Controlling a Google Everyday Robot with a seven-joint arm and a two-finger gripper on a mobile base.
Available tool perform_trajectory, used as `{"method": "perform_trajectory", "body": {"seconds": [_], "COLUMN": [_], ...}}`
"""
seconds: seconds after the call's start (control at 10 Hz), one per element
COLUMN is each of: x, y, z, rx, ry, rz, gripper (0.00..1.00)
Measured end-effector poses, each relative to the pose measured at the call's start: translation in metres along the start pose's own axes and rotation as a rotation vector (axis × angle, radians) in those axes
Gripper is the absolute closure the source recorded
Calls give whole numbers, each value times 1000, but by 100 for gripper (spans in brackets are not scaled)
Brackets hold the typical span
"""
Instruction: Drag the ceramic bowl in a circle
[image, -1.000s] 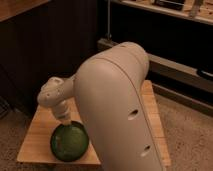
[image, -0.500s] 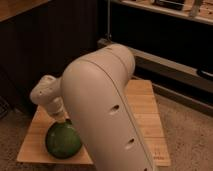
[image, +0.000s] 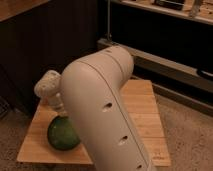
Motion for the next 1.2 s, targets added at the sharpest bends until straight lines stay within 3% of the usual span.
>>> {"method": "perform_trajectory", "body": {"seconds": [0.3,0.7,0.9,1.2], "x": [2,34,47,87], "y": [-2,-37,-51,-61], "z": [-5,-33,-29,-20], "rx": [12,47,32,-1], "ry": [-16,-145,-164,-160], "rz": [18,195,276,397], "gripper": [99,99,99,99]}}
